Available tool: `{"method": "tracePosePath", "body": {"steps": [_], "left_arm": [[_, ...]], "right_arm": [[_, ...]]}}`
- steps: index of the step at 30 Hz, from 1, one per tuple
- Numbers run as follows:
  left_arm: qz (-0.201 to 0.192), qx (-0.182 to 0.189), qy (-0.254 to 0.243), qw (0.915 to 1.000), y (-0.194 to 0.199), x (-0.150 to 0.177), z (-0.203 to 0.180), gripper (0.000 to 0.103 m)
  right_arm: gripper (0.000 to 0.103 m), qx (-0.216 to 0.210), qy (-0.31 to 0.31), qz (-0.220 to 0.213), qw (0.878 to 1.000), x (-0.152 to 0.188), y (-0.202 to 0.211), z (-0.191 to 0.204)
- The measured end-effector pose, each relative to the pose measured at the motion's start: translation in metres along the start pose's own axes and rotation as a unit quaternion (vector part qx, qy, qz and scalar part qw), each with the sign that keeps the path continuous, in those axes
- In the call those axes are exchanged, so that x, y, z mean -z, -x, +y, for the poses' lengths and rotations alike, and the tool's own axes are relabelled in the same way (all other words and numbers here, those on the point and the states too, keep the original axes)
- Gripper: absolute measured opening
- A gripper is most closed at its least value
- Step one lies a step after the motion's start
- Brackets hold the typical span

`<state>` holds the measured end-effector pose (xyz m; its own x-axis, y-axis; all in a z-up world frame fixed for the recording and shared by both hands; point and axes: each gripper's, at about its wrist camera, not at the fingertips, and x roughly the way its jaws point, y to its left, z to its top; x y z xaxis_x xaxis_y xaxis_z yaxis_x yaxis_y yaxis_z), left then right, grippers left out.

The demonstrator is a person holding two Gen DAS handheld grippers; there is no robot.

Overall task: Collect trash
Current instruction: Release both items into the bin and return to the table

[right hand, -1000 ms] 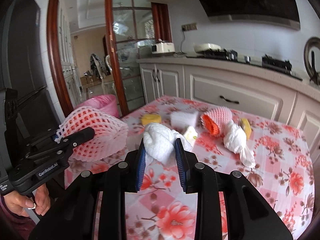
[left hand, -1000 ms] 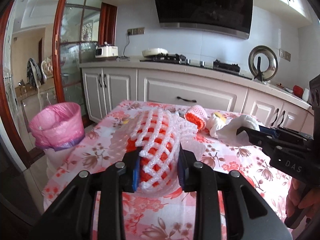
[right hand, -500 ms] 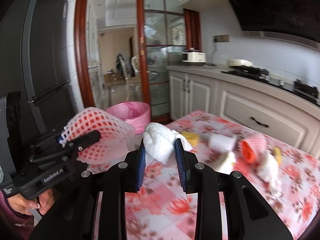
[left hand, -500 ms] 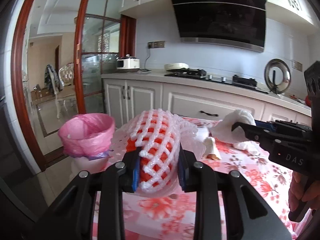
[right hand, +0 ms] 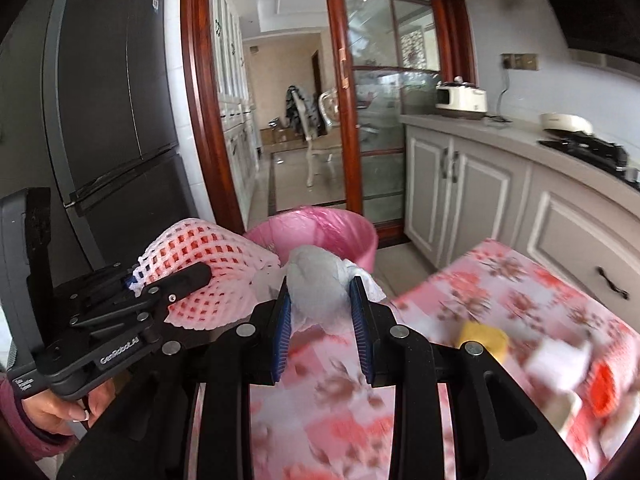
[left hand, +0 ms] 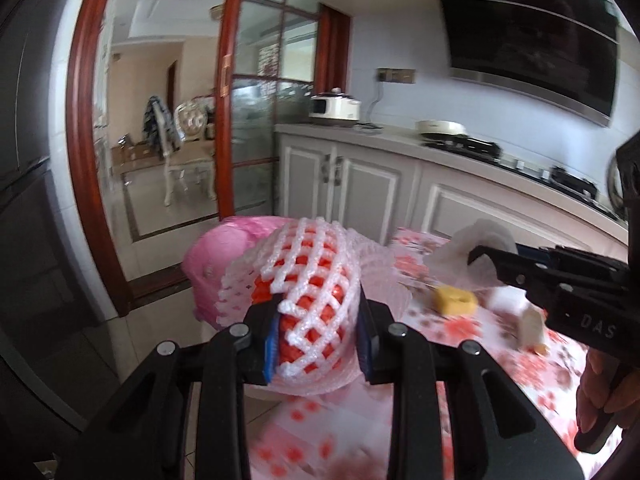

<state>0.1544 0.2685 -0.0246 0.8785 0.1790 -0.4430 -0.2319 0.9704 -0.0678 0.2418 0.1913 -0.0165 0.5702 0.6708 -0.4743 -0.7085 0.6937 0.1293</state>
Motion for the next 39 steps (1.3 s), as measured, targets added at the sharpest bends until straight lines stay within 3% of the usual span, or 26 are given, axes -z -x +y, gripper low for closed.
{"method": "tracePosePath", "body": {"steps": [13, 18, 22, 24, 30, 33, 35, 36, 39], "left_arm": [[0.029, -0.045, 0.044, 0.9976, -0.131, -0.048, 0.088, 0.034], [0.032, -0.057, 0.052, 0.9965, -0.172, -0.051, 0.103, 0.046], [0.040, -0.062, 0.062, 0.9954, -0.190, -0.047, 0.112, 0.061], [0.039, -0.064, 0.065, 0.9950, -0.194, -0.043, 0.115, 0.070], [0.039, -0.080, 0.073, 0.9933, -0.186, -0.034, 0.119, 0.073], [0.028, -0.089, 0.080, 0.9924, -0.167, -0.030, 0.117, 0.087], [0.020, -0.085, 0.084, 0.9926, -0.148, -0.029, 0.113, 0.098], [0.018, -0.084, 0.085, 0.9926, -0.140, -0.028, 0.112, 0.098], [0.013, -0.084, 0.083, 0.9930, -0.114, -0.024, 0.099, 0.098]], "right_arm": [[0.029, -0.039, -0.019, 0.031, 0.999, -0.049, -0.147, -0.020], [0.039, -0.040, -0.028, 0.040, 0.998, -0.047, -0.187, -0.036], [0.041, -0.042, -0.039, 0.050, 0.997, -0.044, -0.207, -0.048], [0.045, -0.039, -0.041, 0.049, 0.997, -0.042, -0.209, -0.050], [0.045, -0.035, -0.046, 0.045, 0.997, -0.036, -0.193, -0.054], [0.046, -0.031, -0.039, 0.044, 0.998, -0.031, -0.171, -0.049], [0.055, -0.026, -0.038, 0.040, 0.998, -0.027, -0.153, -0.048], [0.061, -0.023, -0.038, 0.037, 0.998, -0.024, -0.145, -0.046], [0.062, -0.018, -0.042, 0.032, 0.998, -0.013, -0.113, -0.043]]}}
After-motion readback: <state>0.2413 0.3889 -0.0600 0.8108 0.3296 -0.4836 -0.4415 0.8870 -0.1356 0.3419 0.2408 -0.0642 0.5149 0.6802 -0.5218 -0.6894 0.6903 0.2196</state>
